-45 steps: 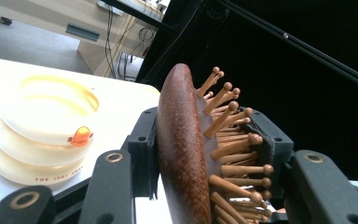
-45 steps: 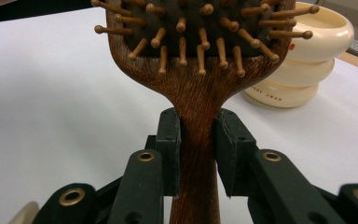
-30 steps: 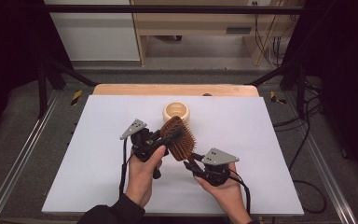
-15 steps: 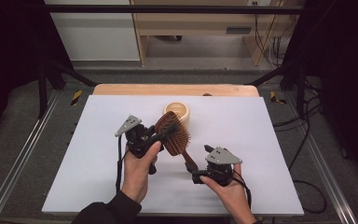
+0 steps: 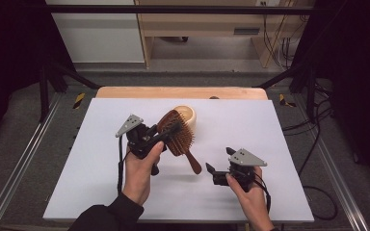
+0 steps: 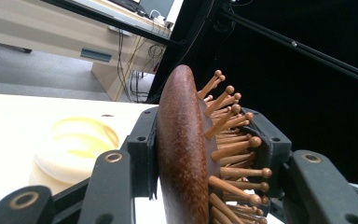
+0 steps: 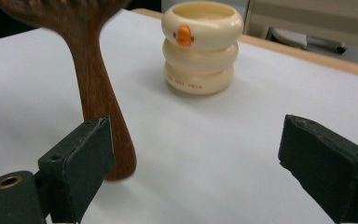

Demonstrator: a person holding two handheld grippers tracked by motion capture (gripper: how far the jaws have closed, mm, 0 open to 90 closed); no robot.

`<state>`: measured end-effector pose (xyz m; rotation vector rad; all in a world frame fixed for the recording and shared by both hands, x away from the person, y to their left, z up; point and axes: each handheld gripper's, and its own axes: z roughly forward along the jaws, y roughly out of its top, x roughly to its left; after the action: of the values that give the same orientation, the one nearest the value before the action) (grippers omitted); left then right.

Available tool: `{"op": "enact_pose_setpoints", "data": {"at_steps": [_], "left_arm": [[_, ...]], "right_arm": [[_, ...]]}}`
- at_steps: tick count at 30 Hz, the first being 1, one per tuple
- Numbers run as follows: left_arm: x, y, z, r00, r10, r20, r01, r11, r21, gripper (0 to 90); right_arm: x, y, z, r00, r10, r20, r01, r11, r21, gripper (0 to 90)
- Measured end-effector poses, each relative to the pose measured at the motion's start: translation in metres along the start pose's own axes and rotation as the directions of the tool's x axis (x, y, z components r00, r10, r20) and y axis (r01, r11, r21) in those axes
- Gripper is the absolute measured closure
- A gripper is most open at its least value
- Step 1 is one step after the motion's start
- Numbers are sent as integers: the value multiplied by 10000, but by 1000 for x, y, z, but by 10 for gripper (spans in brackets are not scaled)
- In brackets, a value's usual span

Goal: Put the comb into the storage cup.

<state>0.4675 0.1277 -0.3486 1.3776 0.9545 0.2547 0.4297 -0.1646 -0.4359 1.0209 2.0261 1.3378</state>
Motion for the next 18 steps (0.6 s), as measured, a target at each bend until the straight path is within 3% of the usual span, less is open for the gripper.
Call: {"op": "enact_pose_setpoints", "data": {"at_steps": [5,7,11,18], "left_arm": [[1,6,5,9999,140,-29,-140,9999,83,519],[0,9,7,9999,145,-10,-145,9999,76,519],[-2,15,10,9998,216,23,-216,9998,11,519],[-8,32,18,9995,276,155,-273,9994,-190,518]], "right_arm": [[-6,-5,-9,9999,98,23,-99,9994,323,55],[-11,-7,-14,9995,272,157,-272,9996,-32,47],[-18,-16,-15,9989,-123,461,130,9998,-139,61],[-26,-18,-20,9983,481,338,-460,9971,-606,61]]}}
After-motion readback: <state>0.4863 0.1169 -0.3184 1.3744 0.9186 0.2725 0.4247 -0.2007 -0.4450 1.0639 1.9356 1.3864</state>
